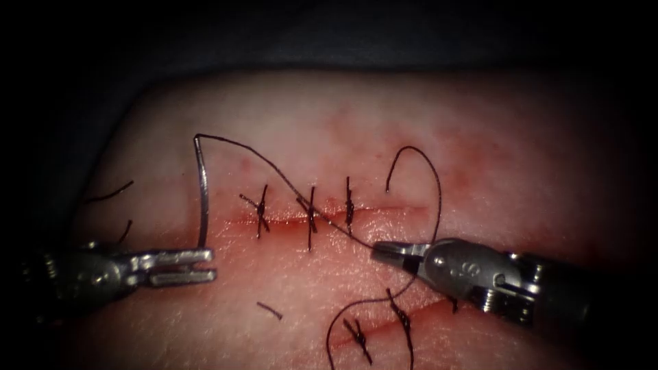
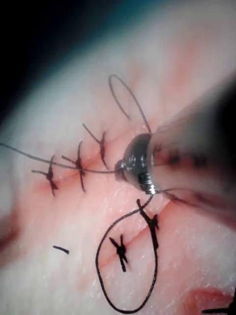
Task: Wound Closure
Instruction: Repeatedly grasp suture and pull through wound until short tail remains
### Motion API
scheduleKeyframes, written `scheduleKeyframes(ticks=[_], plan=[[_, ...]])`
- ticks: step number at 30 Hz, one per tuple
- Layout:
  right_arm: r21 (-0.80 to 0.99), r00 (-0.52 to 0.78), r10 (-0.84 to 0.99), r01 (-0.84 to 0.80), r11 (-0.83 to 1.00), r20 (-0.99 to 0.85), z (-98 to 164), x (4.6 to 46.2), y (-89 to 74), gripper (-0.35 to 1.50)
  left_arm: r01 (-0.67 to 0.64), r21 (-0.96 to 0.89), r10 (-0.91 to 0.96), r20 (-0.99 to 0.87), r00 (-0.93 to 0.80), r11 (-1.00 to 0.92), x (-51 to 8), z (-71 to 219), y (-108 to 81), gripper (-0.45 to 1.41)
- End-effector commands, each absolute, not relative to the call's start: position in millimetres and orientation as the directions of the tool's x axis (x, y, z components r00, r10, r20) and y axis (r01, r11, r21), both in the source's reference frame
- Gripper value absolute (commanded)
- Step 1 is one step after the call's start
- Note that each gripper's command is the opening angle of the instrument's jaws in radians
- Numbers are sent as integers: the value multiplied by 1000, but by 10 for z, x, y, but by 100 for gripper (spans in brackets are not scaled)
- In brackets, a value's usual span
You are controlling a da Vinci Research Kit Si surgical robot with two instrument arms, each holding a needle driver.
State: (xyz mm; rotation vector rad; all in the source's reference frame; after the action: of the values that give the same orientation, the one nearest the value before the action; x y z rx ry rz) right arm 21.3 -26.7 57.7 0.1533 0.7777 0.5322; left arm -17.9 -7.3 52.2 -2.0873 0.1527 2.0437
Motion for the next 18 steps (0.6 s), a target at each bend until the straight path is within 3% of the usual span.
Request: scheduleKeyframes(ticks=[1, 11, 18], plan=[[330, 595, 513, -396, 857, -619, 571, 225, -266, -35, -224, -79, 74, -997, 32, -971, -186, 527, -68, -45], [402, 594, 510, -316, 859, -622, 531, 263, -324, -35, -195, -73, 66, -997, 42, -978, -208, 535, -62, -45], [464, 500, 546, -290, 837, -672, 486, 304, -349, -35, -194, -98, 92, -995, 42, -976, -218, 550, -58, -45]])
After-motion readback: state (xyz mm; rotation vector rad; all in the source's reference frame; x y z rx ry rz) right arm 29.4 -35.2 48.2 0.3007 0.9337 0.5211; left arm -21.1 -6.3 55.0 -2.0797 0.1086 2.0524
